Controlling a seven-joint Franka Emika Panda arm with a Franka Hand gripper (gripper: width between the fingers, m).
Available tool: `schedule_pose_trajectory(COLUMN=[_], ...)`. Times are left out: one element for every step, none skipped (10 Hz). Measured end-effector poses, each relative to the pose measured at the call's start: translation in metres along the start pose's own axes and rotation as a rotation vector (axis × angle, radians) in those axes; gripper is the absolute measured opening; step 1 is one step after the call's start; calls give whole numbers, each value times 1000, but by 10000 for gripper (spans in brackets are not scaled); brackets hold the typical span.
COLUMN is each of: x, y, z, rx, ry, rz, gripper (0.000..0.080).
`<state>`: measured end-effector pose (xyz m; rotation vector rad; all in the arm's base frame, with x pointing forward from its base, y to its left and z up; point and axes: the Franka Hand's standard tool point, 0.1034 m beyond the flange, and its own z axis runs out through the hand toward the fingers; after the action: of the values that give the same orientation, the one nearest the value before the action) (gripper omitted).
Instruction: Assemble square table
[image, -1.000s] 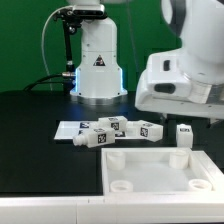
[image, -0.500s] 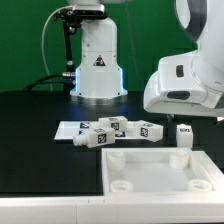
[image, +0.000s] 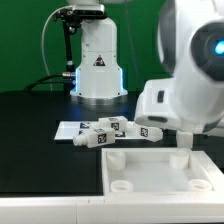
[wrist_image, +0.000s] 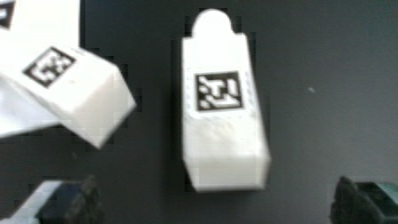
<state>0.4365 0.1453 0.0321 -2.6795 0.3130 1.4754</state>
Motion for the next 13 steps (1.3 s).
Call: schedule_pose_trajectory(x=[-6,-6,-6,-6,-5,-3,-3,-4,-3,-2,0,6,9], y=[3,6,6,6,7,1,-8,-10,-7,-6,-3,3,3], z=[0,-2,-2,-1,-4,-10,-15,-17,-16,-15,-12,-5,5], rx=[-1,5,5,5,-15,-56,-70,-79,-76,-75,-72,-68,-59], ry=[-55,-70,-70,-69,-55,-8,43,66,60,58,50,29,8], rz=[-20,-19,-21,-19,-49,-112,-168,-189,-178,-176,-170,-149,-123], gripper=[648,648,648,648,648,648,648,648,648,648,648,648,648])
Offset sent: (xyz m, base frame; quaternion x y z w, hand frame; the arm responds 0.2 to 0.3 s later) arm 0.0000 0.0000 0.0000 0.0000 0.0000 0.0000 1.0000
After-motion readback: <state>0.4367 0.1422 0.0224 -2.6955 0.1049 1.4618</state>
